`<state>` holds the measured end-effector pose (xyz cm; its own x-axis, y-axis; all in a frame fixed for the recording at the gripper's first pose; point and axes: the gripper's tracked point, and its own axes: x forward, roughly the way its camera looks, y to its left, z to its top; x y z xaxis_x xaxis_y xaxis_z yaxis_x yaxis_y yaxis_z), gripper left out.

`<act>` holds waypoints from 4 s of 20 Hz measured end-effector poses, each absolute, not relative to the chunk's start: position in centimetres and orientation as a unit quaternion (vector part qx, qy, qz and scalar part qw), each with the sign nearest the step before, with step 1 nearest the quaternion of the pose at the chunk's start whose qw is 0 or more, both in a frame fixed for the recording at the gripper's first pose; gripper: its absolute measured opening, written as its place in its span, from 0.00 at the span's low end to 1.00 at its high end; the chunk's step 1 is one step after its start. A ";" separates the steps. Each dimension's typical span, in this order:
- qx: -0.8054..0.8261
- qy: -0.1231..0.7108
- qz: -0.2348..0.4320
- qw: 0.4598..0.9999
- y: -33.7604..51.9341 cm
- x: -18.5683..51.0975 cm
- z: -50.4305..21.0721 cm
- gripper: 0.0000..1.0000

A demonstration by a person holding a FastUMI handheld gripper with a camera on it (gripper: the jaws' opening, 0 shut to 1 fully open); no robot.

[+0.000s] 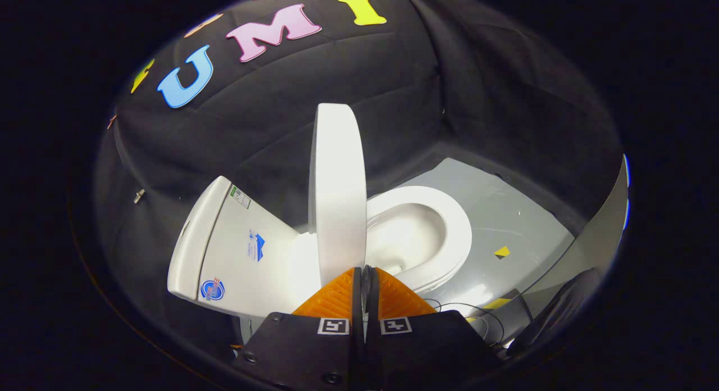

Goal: Open the toilet lid.

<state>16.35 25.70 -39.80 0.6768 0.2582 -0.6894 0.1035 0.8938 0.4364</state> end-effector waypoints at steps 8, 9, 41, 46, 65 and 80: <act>0.150 0.362 0.037 0.919 29.3 15.8 -37.1 0.06; 0.145 0.359 0.036 0.921 29.8 15.9 -36.9 0.06; -0.100 0.189 0.124 0.969 46.2 11.9 -33.1 0.09; -0.106 0.186 0.127 0.968 46.1 12.0 -33.0 0.09; -0.066 0.169 0.165 0.970 45.2 10.7 -30.7 0.98; 0.044 0.082 0.157 0.983 32.7 11.6 -18.3 0.98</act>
<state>11.59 32.68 -18.33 0.9373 0.3155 -0.1482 -0.3009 0.9470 0.1130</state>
